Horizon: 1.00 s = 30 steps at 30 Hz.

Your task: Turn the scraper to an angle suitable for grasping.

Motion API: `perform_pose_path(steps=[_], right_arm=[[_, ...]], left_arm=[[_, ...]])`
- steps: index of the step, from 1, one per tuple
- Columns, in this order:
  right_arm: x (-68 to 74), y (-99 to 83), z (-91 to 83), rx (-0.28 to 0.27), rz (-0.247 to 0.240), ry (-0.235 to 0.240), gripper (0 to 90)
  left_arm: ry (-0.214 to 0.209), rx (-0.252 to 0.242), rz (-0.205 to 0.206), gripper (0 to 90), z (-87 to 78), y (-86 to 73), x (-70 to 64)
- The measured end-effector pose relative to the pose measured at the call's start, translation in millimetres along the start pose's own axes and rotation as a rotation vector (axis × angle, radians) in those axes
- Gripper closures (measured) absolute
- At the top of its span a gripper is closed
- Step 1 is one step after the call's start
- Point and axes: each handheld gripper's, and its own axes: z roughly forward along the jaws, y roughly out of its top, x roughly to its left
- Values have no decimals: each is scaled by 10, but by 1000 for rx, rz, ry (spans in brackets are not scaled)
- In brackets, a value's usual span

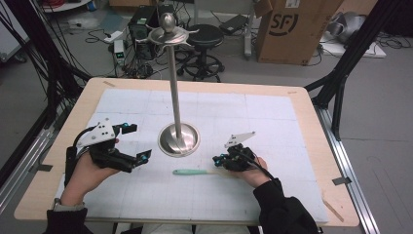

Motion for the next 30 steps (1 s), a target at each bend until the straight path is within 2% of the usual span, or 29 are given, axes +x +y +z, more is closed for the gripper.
perform_pose_path(steps=[4,10,12,24,25,26,30], right_arm=[[-61,-53,-5,37,-21,-39,900],[-117,-145,-84,36,-11,-26,900],[-93,-168,-104,37,-29,-23,900],[64,-319,-255,51,-51,50,900],[84,-335,-278,46,-49,79,900],[84,-335,-278,46,-49,79,900],[141,-357,-311,47,-57,138,900]], left_arm=[[0,3,1,18,-4,-1,6],[2,-8,-3,18,-27,2,17],[2,-7,-4,18,-25,-4,21],[2,-3,-8,18,-9,-11,41],[2,-4,-9,18,-3,-11,39],[0,-3,-9,18,1,-11,39],[-2,1,-8,18,20,-9,37]])
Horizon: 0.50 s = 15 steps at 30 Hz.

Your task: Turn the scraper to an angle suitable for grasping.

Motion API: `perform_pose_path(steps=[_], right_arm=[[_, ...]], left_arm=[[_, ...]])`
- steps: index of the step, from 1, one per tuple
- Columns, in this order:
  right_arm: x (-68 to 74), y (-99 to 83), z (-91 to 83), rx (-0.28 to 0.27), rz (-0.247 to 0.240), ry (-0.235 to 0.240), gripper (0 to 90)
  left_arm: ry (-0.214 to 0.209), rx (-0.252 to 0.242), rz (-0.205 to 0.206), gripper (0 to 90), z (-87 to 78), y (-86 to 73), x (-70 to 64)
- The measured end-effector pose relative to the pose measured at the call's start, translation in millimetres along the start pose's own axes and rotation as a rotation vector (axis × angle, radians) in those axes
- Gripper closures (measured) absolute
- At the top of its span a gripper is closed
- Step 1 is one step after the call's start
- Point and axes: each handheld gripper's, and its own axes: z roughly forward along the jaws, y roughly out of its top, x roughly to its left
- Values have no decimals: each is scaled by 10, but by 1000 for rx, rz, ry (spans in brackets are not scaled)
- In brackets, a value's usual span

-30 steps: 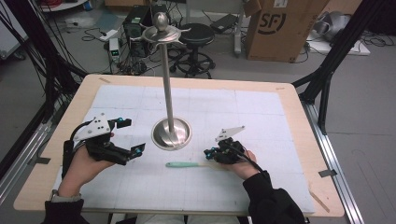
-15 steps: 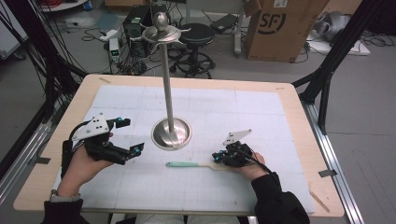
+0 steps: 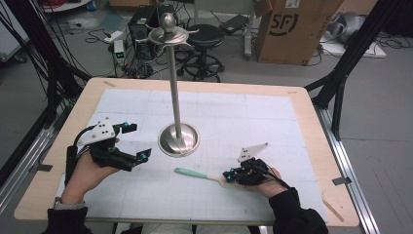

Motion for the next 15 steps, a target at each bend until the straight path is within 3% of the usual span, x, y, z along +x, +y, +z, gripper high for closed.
perform_pose_path(steps=[4,7,11,15], right_arm=[[59,14,9,-7,-53,-64,900],[-11,49,67,-26,-49,-101,900],[-76,110,167,-21,-59,-100,900],[-17,123,187,1,-91,-78,900]], left_arm=[[-1,0,-1,18,11,2,-6],[-2,15,5,18,43,-7,-21],[-19,34,17,18,114,-18,-60],[-19,48,20,17,139,-29,-68]])
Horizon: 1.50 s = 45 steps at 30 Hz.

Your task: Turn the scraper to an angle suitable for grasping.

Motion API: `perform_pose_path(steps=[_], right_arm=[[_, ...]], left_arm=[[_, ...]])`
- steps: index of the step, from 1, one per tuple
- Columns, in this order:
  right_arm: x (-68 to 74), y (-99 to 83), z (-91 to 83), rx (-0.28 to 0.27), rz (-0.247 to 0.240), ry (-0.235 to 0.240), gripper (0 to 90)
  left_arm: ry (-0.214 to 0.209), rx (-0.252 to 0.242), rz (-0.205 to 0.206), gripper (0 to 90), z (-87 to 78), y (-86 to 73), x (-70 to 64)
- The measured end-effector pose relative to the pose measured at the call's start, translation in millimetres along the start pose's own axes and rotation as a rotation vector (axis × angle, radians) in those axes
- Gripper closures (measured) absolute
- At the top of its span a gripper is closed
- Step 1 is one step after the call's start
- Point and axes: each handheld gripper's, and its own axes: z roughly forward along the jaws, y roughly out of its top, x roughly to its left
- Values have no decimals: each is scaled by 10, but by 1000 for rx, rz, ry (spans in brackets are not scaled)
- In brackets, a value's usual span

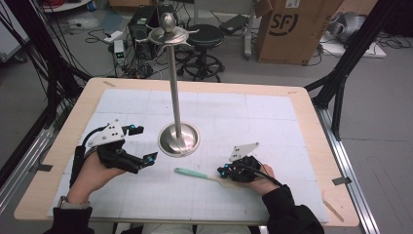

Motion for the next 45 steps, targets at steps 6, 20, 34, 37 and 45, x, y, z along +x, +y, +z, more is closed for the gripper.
perform_pose_path(steps=[6,20,34,37,45], right_arm=[[66,-1,-15,17,1,19,900],[174,39,-12,24,-6,55,900],[269,354,-51,-17,64,-13,450],[260,369,-40,8,95,-2,301],[329,455,-33,51,114,-72,2]], left_arm=[[-22,-48,-2,18,-68,25,1],[-78,-98,-7,18,-160,69,12],[-50,-103,-15,18,-218,79,60],[-49,-104,-12,18,-222,79,64],[-46,-89,-3,18,-192,77,59]])
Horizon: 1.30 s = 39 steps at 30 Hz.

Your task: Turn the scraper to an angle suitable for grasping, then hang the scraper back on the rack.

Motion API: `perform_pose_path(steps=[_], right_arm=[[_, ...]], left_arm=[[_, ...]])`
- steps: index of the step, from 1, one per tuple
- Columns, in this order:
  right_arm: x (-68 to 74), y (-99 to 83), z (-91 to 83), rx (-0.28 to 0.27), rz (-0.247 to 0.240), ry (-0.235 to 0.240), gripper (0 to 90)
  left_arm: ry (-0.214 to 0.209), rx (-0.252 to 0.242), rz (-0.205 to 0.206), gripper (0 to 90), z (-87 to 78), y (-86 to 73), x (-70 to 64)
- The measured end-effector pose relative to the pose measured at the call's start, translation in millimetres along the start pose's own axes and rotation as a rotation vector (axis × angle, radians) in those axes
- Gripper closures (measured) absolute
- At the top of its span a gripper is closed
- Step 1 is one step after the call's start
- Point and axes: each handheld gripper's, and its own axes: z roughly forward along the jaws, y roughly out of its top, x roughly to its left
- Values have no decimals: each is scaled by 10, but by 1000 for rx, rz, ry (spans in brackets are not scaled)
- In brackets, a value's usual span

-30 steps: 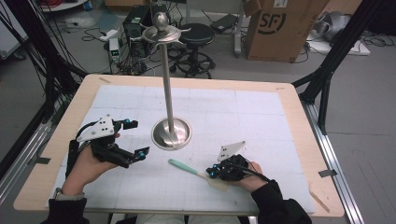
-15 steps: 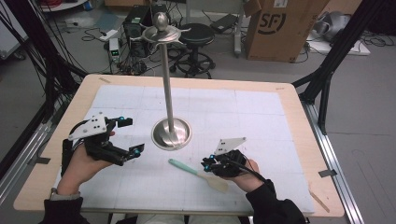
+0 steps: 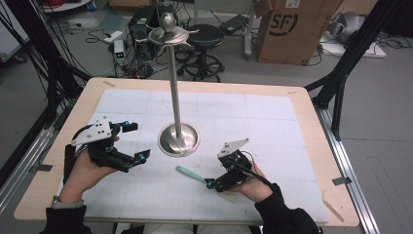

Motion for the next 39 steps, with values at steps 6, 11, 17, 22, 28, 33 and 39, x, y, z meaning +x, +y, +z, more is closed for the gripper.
perform_pose_path(steps=[6,11,17,22,28,33,39], right_arm=[[136,69,162,97,-71,-55,3],[152,135,264,139,-65,-72,3],[152,114,372,213,-72,-78,44],[148,96,391,246,-74,-59,166],[141,90,356,240,-97,-56,318],[142,84,315,244,-106,-46,463],[178,80,279,266,-107,-43,595]], left_arm=[[6,3,1,18,-9,-1,-1],[11,1,0,18,-24,-1,3],[7,15,2,18,19,-11,3],[8,23,2,18,31,-20,3],[13,22,0,18,17,-22,10],[14,24,-2,18,28,-28,9],[13,28,-4,18,36,-34,10]])
